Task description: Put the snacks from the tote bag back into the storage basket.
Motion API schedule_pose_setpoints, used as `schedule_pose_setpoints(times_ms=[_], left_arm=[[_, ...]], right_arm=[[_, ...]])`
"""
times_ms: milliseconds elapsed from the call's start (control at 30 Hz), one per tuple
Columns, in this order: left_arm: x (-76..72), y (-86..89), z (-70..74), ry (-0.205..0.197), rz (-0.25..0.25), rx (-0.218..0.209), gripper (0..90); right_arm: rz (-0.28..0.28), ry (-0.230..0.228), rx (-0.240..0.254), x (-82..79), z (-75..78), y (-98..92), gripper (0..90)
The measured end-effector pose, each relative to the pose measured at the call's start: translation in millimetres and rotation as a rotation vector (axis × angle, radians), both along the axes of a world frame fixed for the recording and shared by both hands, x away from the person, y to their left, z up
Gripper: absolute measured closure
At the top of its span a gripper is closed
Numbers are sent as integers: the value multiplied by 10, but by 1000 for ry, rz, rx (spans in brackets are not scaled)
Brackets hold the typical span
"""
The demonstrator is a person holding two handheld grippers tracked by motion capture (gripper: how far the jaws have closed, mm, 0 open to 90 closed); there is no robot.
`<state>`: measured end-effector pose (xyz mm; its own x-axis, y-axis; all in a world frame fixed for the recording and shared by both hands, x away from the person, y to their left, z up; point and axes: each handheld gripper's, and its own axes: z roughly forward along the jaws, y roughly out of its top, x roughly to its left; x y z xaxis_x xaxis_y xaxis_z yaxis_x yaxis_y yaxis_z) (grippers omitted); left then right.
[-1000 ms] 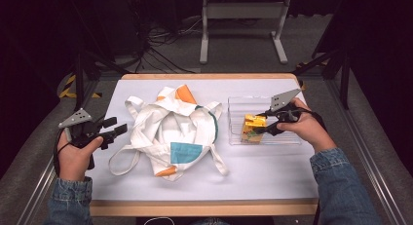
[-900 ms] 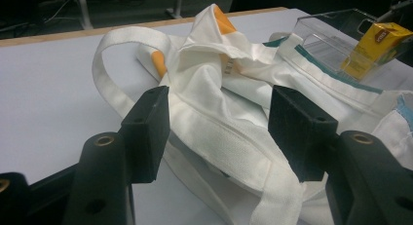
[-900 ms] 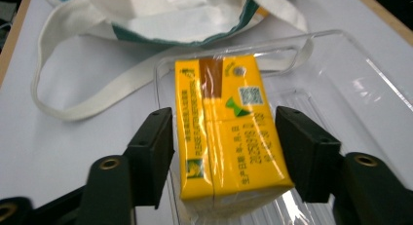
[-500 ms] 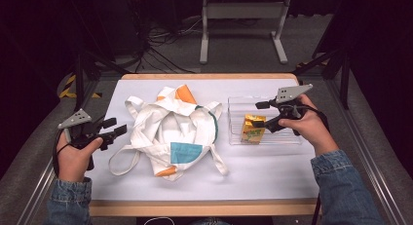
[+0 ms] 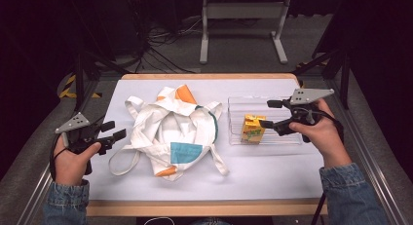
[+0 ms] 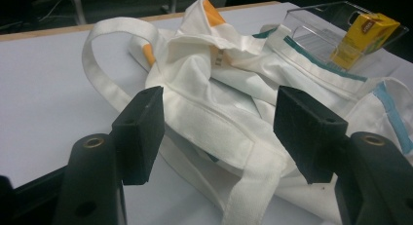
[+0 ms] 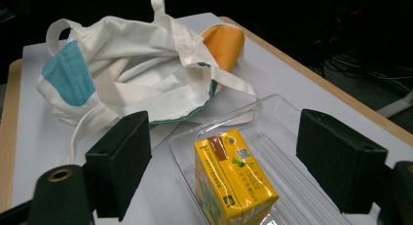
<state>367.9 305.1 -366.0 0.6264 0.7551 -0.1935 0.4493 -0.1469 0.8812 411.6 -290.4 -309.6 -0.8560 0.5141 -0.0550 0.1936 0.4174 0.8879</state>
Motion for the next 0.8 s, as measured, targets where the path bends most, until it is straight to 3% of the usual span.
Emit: schedule_pose_setpoints(times_ms=[333,433,533,800], left_arm=[[-114,12,-68,0,-2,24,336],[-185,74,-117,-9,8,14,323],[-222,96,-142,-9,14,21,307],[-263,158,-151,-30,38,8,264]], right_arm=[[-131,-16,15,-302,18,-229,190],[-195,-1,35,-421,-87,-342,165],[-216,1,36,-481,-159,-374,153],[-274,48,-12,-581,-378,-442,123]])
